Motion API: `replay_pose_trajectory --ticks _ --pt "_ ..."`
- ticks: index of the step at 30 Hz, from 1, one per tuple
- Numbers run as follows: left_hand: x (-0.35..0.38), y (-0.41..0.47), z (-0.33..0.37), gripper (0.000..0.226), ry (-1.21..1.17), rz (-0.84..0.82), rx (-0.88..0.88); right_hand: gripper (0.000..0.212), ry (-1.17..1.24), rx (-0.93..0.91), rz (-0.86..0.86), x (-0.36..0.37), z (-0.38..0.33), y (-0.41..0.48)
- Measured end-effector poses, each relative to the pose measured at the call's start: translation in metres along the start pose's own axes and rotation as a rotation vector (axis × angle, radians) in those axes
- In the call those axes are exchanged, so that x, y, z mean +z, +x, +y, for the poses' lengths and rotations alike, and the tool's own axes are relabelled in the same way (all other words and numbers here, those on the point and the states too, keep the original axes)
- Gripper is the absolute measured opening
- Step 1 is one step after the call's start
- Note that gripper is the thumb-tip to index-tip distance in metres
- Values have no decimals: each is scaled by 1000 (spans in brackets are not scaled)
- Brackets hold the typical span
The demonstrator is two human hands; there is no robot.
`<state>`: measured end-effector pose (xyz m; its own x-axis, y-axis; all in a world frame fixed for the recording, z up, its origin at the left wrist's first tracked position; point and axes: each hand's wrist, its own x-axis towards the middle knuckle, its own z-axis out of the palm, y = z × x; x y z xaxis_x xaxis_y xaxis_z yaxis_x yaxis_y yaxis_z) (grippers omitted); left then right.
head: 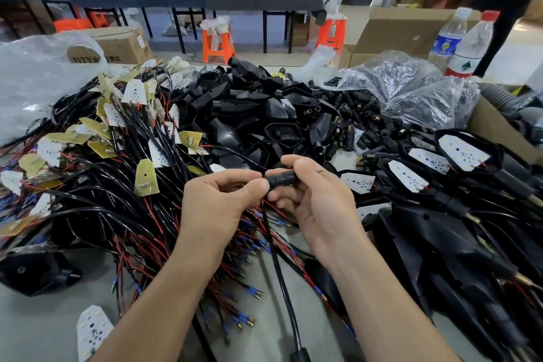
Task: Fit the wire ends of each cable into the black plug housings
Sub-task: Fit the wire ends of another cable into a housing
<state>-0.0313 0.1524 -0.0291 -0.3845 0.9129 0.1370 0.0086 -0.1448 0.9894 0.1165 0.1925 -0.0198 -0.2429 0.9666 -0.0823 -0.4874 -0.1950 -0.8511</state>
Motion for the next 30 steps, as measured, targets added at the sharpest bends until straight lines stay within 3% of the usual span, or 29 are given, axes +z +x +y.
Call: replay_pose_trajectory --ticks 5,12,16,18,22,26,30 --pt "5 -1 1 26 -39 9 -150 17 68 -28 52 -2 -4 1" --pt "6 -3 -3 24 125 81 3 10 -68 -42 12 1 4 1" --pt "9 -5 -2 17 118 21 -71 11 0 -36 33 0 2 0" --pt "10 -5 -1 28 150 -2 -77 13 5 -27 36 0 1 0" --pt "9 -10 1 32 317 63 43 16 -95 -40 9 1 4 1" --pt "7 -17 7 68 522 22 185 21 -170 -14 -26 1 6 1" --pt "8 -18 11 67 538 -45 223 29 -268 -43 -20 0 5 3"
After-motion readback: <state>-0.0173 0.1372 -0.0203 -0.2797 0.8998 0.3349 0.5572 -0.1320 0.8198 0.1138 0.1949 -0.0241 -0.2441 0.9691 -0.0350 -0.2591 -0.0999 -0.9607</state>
